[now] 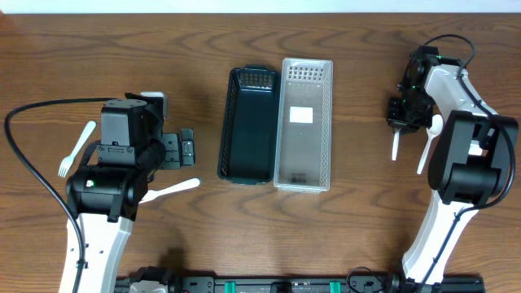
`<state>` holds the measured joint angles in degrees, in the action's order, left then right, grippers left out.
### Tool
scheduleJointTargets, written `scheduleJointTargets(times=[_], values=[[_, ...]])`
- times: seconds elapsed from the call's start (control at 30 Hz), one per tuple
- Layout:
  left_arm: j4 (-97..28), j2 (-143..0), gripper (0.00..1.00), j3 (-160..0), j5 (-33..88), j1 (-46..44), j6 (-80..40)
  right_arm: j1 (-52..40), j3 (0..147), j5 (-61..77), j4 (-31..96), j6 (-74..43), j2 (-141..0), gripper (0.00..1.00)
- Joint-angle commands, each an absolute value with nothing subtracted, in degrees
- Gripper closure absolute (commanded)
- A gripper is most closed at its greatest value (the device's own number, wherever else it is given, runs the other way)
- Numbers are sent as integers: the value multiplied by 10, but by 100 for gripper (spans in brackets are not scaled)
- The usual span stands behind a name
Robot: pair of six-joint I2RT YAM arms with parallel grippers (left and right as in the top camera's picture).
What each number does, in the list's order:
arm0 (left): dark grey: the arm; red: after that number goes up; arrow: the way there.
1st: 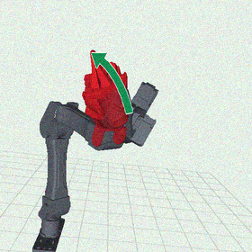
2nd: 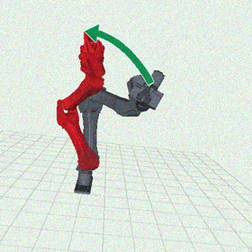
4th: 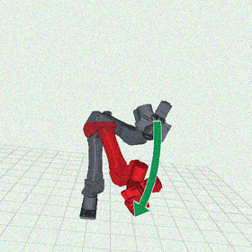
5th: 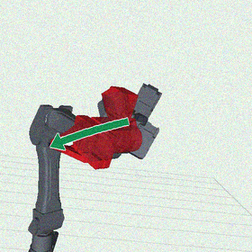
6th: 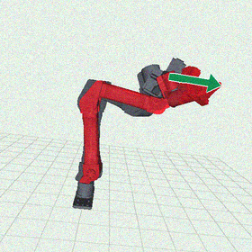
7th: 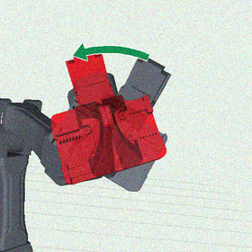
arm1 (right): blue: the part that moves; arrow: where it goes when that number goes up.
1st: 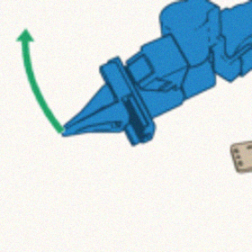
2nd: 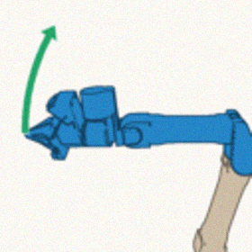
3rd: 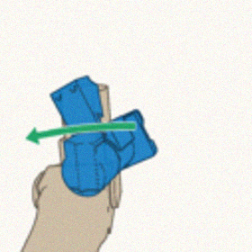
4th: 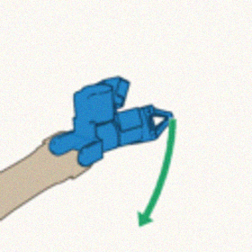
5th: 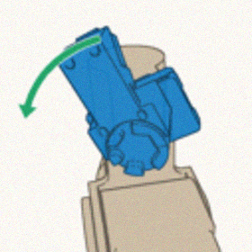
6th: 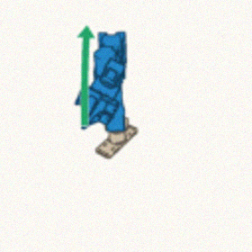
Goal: Pack container
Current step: 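Lower right gripper and grasp the white spoon by its handle, then carry spoon left and release it into the clear basket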
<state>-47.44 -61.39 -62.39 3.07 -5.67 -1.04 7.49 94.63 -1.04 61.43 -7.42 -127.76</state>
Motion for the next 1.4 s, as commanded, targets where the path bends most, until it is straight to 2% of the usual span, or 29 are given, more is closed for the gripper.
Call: scheduleJointTargets(times=[0.0,0.13,0.4,0.63,0.97,1.13,1.37], values=[[-476,-611,2,-635,32,-54,-2,80,917,-19,599,-77,-1323,92],[-476,-611,2,-635,32,-54,-2,80,917,-19,595,-77,-1323,99],[-476,-611,2,-635,32,-54,-2,77,951,-19,619,-77,-1305,99],[-476,-611,2,-635,32,-54,-2,50,1051,-18,686,-80,-1208,99],[-475,-611,2,-635,32,-54,-2,-89,1092,41,658,-177,-1075,99],[-476,-611,2,-635,32,-54,-2,-167,1089,34,648,-244,-1089,99],[-476,-611,2,-635,32,-54,-2,-228,1088,6,660,-308,-1155,99]])
